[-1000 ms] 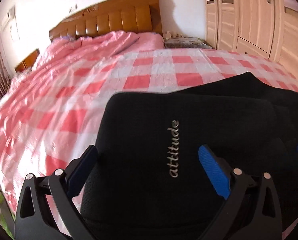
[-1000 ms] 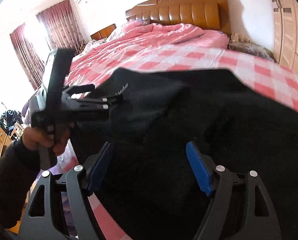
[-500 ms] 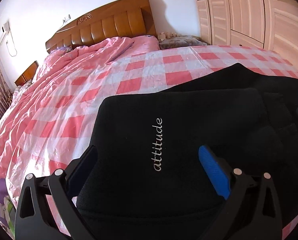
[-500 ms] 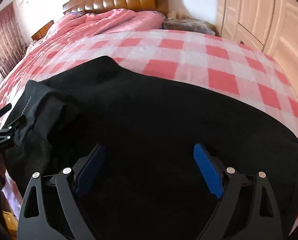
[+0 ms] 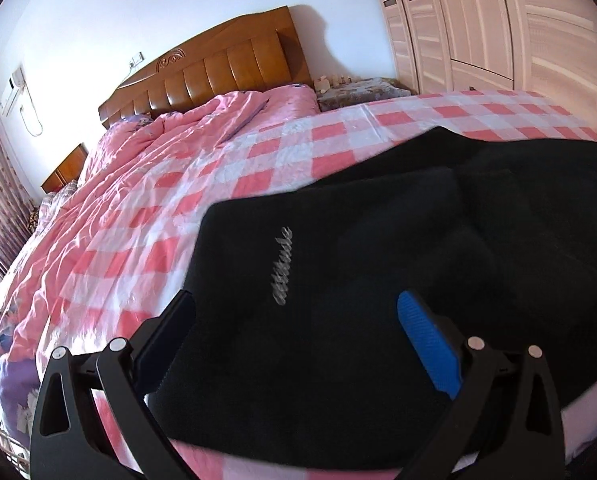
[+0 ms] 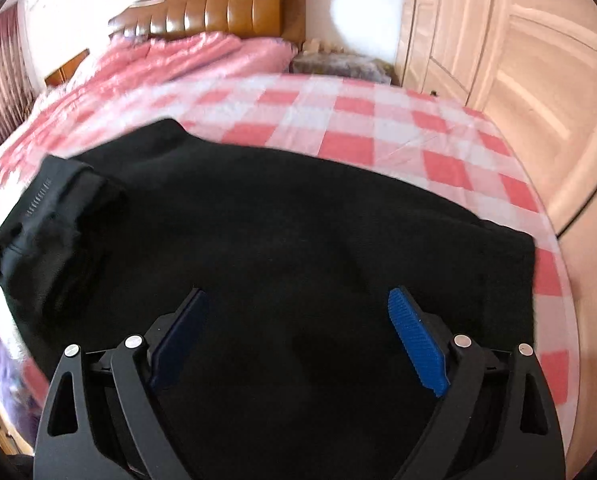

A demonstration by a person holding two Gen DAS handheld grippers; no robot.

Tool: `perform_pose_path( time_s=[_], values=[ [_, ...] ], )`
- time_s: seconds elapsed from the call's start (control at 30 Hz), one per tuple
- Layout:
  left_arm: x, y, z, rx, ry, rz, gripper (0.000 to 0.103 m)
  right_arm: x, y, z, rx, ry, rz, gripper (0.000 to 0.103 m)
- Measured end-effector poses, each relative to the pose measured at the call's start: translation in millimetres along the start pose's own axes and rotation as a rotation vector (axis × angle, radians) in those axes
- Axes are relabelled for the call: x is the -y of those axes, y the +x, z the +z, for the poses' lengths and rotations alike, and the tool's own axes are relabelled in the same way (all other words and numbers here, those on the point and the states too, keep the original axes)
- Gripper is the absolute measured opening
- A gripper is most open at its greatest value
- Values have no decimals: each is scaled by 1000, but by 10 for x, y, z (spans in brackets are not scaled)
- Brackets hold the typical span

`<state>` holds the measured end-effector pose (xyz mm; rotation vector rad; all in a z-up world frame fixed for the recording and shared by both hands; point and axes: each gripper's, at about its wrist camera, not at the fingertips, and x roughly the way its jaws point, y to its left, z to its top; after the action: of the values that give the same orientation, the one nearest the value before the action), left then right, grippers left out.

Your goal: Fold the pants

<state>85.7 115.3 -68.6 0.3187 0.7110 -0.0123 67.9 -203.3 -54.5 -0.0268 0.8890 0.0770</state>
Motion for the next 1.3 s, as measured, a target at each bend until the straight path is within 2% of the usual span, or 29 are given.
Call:
perform_pose_path(
  time_s=[0.1, 0.17, 0.23, 0.3, 0.4, 0.63, 0.67, 0.7, 0.77, 0.83, 0.87, 0.97, 1.0, 1.07, 1.13, 1.23, 1.3],
  values=[
    [71, 1, -140, -8, 11, 10, 101, -9, -171, -173, 22, -24, 35, 88],
    [5, 8, -193, 2, -36, -19, 101, -35, -192, -313, 7, -55, 70, 88],
    [-85, 78, -205, -32, -109, -72, 102, -29, -108, -489, -33, -74, 50, 90],
    [-117, 127, -213, -45, -143, -87, 102, 23, -145, -600, 13, -62, 80, 91],
    [-56, 133, -217, -35, -135, -46, 102, -57, -169, -666, 28, -130, 34, 91],
    [-56, 169, -189, -54, -141, -25, 102, 4, -207, -734, 49, -128, 59, 91],
    [-46, 152, -167, -70, -139, -8, 102, 1, -216, -745, 50, -128, 60, 91],
    [-6, 86, -98, -95, -136, 40, 102, 3, -226, -748, 51, -129, 58, 91],
    [99, -145, 43, -45, -116, 77, 100, -5, -228, -764, 60, -130, 56, 91],
    [293, -470, 300, 75, -84, 31, 101, -9, -226, -785, 79, -128, 52, 92],
    [412, -564, 426, 106, -64, -3, 101, -12, -230, -795, 87, -125, 48, 92],
    [1016, -608, 802, 133, 88, -138, 101, -28, -230, -769, 80, -113, 41, 92],
    [1298, -496, 918, 113, 149, -181, 101, -36, -236, -746, 74, -109, 37, 92],
    [1686, -241, 1031, 55, 214, -217, 101, -84, -290, -691, 73, -119, 6, 92],
    [2101, 107, 1117, -50, 272, -268, 101, -141, -324, -637, 88, -163, -28, 92],
    [2422, 463, 1127, -131, 276, -271, 102, -149, -228, -524, 54, -213, -25, 92],
    [2425, 519, 1124, -122, 224, -287, 102, -68, -159, -447, 35, -185, 35, 92]
  ],
)
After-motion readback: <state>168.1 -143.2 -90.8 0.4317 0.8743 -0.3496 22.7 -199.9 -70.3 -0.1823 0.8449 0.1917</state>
